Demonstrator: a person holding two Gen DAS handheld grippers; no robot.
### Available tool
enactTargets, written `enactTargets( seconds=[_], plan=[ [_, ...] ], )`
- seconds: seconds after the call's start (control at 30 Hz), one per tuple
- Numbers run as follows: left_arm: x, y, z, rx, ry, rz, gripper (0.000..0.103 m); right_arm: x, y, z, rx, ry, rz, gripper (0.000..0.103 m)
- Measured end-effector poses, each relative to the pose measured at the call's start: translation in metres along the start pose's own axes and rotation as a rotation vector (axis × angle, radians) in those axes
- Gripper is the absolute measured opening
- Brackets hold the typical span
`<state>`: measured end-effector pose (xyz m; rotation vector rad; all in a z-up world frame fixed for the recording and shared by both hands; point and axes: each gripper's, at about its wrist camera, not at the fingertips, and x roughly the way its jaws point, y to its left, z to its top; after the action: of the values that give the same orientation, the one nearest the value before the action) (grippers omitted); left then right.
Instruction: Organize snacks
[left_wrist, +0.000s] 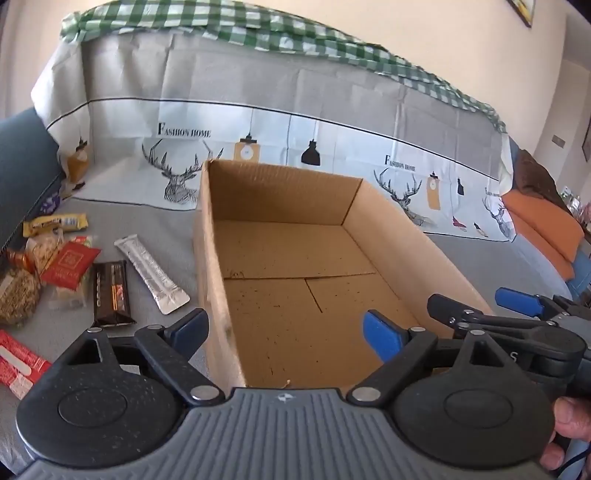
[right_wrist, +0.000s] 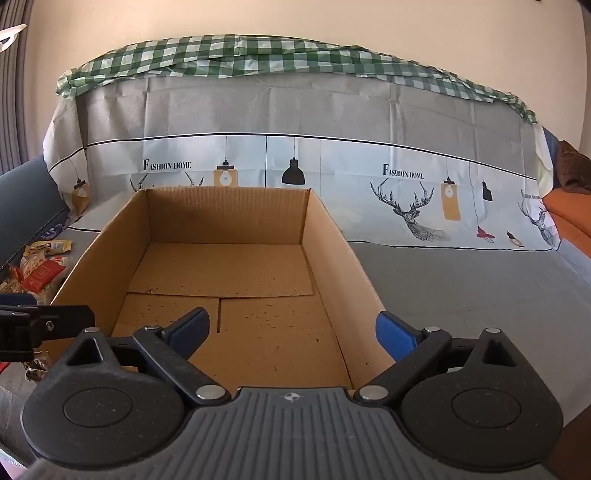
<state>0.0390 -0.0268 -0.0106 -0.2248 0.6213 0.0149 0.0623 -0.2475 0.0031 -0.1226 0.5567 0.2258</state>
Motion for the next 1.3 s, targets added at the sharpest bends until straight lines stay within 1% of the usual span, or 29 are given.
enactTargets(
  seconds=[0.2,0.33,0.4,0.53,0.57,0.6,0.63,0.73,0.77,0.8,0.87,0.93,1.07,1.17,1.3],
  plan=[
    [-0.001,-0.001,0.0,0.001,0.008,-0.01,0.094,0.0,-0.003,-0.007,0.011,0.007,-0.003,0.097],
    [0.0,0.002,0.002,-0.014,0.017,0.003,0.094,0.003,-0.001,-0.003,0.006,0.011,-0.002,0.096],
    [0.004,0.007,0.002,-0.043,0.041,0.046,0.094,0.002,0.0,-0.003,0.003,0.009,-0.001,0.095],
    [0.017,0.034,0.0,-0.133,0.121,0.247,0.093,0.005,-0.001,-0.006,0.005,0.015,-0.002,0.095],
    [0.019,0.041,-0.001,-0.162,0.139,0.27,0.093,0.005,0.0,-0.006,0.005,0.014,-0.001,0.095],
    [0.019,0.045,-0.001,-0.19,0.144,0.261,0.093,0.005,0.0,-0.005,0.003,0.012,-0.001,0.095],
    [0.018,0.046,-0.001,-0.196,0.142,0.261,0.093,0.006,0.001,-0.005,0.002,0.013,0.0,0.095],
    [0.013,0.039,0.001,-0.123,0.102,0.3,0.093,0.006,0.002,-0.004,-0.002,0.021,0.003,0.095],
    [0.011,0.038,0.003,-0.116,0.093,0.299,0.093,0.005,0.002,-0.003,-0.003,0.023,0.005,0.095],
    [0.01,0.038,0.004,-0.122,0.087,0.281,0.093,0.005,0.002,-0.002,-0.004,0.024,0.006,0.095],
    [0.009,0.036,0.005,-0.123,0.085,0.226,0.093,0.005,0.001,-0.003,-0.007,0.023,0.012,0.095],
    [0.008,0.027,0.006,-0.09,0.077,0.179,0.093,0.005,0.001,-0.004,-0.007,0.025,0.02,0.095],
    [0.001,0.004,0.003,0.001,0.033,0.103,0.094,0.005,0.001,-0.004,-0.01,0.013,0.019,0.095],
    [-0.001,-0.005,0.002,0.028,0.013,0.065,0.094,0.004,0.002,-0.004,-0.004,0.003,0.019,0.094],
    [-0.002,-0.007,0.002,0.031,0.004,0.035,0.094,0.003,0.001,-0.005,0.021,0.002,0.039,0.092]
  ],
)
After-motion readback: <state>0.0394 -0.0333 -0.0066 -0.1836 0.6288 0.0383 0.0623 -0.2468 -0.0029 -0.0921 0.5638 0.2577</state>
